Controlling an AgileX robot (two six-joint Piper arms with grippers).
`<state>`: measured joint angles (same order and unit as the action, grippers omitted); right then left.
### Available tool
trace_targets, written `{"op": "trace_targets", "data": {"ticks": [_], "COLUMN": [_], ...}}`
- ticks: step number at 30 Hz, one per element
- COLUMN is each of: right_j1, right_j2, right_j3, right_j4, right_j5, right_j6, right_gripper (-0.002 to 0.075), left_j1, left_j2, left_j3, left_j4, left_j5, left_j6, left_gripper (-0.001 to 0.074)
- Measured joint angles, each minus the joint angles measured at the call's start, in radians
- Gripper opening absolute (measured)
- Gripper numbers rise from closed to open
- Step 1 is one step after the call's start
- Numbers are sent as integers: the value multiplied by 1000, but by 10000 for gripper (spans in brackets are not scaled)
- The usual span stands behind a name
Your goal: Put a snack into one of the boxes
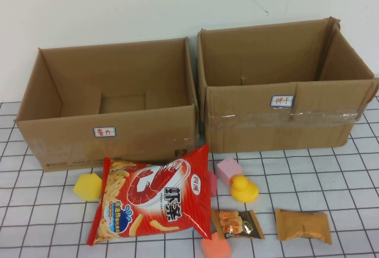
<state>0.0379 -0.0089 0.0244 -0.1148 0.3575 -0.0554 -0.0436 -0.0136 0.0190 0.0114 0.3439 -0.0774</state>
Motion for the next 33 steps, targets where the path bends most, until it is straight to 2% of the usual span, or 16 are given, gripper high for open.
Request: {"op": "trace_targets", "data": {"ticks": [5, 8, 15, 20, 24, 33], "right_j1": [0, 0, 0, 0, 0, 0], "right_j2": [0, 0, 0, 0, 0, 0], "right_j3": [0, 4, 4, 4, 4, 4], "right_j4": [0, 0, 0, 0, 0, -2], "right_j5": [-20, -105, -540, -807, -850, -858], "right_j6": [0, 0, 0, 15, 15, 18], "right_gripper": [-1, -1, -1, -1, -1, -1], "left_j1": [0, 0, 0, 0, 0, 0], "left_j2": [0, 0, 0, 0, 0, 0], "left_j3": [0, 8, 8, 8, 8, 8], "left_j4": [2, 2, 5, 5, 5, -29], "left_j5": [-23, -97, -474, -648, -702, -703], "left_j6": [0, 0, 2, 2, 4, -58], "left_gripper": [-2, -2, -2, -2, -2, -2]}}
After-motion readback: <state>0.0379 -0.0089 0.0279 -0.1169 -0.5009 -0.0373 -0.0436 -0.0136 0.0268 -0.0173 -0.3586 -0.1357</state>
